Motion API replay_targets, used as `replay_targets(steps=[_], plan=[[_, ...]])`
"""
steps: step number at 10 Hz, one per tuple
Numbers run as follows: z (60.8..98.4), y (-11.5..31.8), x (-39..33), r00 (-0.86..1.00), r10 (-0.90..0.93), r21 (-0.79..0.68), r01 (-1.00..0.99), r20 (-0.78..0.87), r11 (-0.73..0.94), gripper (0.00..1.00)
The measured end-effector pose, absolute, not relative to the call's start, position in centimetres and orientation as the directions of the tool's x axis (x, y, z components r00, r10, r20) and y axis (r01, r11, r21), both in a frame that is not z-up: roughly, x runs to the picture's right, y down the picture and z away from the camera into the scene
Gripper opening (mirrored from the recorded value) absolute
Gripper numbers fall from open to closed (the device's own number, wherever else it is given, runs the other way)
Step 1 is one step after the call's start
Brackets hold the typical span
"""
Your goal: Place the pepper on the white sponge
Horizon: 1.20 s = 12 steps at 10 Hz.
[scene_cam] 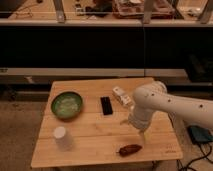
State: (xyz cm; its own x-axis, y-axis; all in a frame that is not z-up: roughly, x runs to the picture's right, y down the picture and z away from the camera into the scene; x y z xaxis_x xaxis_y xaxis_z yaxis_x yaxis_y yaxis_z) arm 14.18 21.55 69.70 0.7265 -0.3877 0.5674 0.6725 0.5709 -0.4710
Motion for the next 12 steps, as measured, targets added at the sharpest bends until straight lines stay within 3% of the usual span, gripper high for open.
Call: replay_targets(steps=[5, 12], plan=[[71.2, 24.7, 17.8, 0.767, -0.312, -0.490, 0.611, 0.560, 0.622, 0.80], [71.8, 27.7, 19.6, 0.754, 0.040, -0.527, 0.418, 0.655, 0.740, 0.80]])
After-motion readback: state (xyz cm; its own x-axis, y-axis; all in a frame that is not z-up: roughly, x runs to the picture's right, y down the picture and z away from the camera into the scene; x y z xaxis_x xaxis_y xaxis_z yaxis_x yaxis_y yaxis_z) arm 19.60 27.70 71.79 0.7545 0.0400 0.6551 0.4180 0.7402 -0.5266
